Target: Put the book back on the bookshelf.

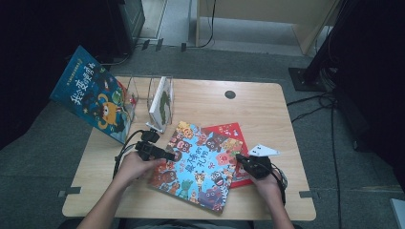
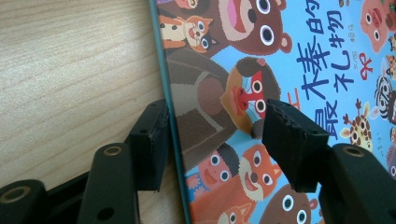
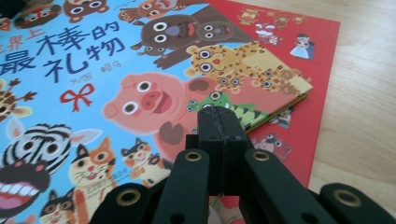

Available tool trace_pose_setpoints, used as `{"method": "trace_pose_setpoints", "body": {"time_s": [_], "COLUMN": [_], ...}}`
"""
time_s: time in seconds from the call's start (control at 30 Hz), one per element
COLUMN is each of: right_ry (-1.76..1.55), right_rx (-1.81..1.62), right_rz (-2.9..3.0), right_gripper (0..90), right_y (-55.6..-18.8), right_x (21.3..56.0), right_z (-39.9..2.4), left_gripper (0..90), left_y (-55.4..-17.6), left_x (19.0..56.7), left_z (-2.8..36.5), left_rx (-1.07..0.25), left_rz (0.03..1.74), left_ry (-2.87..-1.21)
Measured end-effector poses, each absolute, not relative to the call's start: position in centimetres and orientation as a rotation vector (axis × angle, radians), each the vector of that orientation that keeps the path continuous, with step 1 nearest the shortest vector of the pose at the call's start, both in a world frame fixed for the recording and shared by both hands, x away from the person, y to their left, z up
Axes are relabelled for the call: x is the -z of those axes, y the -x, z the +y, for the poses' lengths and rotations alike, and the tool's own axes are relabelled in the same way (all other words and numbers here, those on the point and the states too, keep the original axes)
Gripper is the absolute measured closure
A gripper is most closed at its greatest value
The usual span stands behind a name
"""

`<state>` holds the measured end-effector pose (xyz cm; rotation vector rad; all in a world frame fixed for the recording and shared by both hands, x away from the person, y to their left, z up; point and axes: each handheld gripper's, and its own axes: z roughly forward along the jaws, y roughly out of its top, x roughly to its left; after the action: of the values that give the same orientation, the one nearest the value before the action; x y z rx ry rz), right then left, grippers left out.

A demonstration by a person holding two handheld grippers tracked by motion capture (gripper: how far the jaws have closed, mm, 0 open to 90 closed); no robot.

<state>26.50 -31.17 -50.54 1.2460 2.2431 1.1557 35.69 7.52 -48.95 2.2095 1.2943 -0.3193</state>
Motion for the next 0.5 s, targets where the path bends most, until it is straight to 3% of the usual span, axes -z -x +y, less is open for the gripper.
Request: {"method": "trace_pose_setpoints", "body": {"time_s": [0.27,0.5], "right_ry": [-1.284,-1.288], "right_rx": [-1.085,-1.118], "right_rz": [2.294,2.304], "right_gripper": [90.0,90.0], "right_y": [-25.76,-26.0], "right_x": [50.81,50.92], "right_z": [-31.51,-31.82], "left_gripper": [46.0,52.2], "left_y": [-35.65,-36.05], "left_x": [49.03,48.9], "left_z": [7.32,7.68], "left_rx": [0.325,0.359], "left_rz": [1.301,1.319], "left_ry": [-2.193,-2.182]}}
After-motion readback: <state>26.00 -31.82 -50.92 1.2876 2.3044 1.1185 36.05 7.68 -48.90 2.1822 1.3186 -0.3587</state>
